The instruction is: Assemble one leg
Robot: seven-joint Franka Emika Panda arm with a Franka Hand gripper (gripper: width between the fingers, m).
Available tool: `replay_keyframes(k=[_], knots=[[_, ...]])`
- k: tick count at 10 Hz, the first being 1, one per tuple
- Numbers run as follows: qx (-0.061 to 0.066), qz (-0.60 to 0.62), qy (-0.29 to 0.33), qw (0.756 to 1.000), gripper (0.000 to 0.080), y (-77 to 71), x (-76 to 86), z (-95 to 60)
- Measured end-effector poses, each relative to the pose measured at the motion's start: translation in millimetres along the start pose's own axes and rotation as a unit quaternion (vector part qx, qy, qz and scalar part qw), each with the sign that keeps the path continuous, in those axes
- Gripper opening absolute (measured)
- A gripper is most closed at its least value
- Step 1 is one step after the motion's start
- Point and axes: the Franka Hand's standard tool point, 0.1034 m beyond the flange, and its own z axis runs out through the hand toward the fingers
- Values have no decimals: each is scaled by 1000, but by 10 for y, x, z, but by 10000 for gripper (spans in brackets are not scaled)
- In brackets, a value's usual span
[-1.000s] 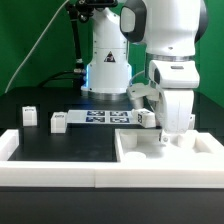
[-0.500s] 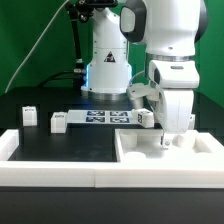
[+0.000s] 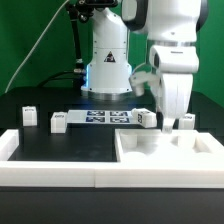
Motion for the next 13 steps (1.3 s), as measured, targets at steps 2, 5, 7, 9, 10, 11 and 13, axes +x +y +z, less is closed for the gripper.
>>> replay_keyframes(k=[2, 5, 7, 9, 10, 11, 13], knots=[[-11, 23, -7, 1000, 649, -19, 40, -250], [-10, 80, -5, 997, 649, -28, 41, -215], [-13, 172, 2, 985, 649, -32, 48, -211], [-19, 354, 29, 935, 649, -296, 92, -160], [-14, 428, 33, 903, 649, -328, 172, -152], [-4, 492, 37, 870, 649, -348, 221, -127], [8, 567, 41, 823, 649, -351, 241, -105]])
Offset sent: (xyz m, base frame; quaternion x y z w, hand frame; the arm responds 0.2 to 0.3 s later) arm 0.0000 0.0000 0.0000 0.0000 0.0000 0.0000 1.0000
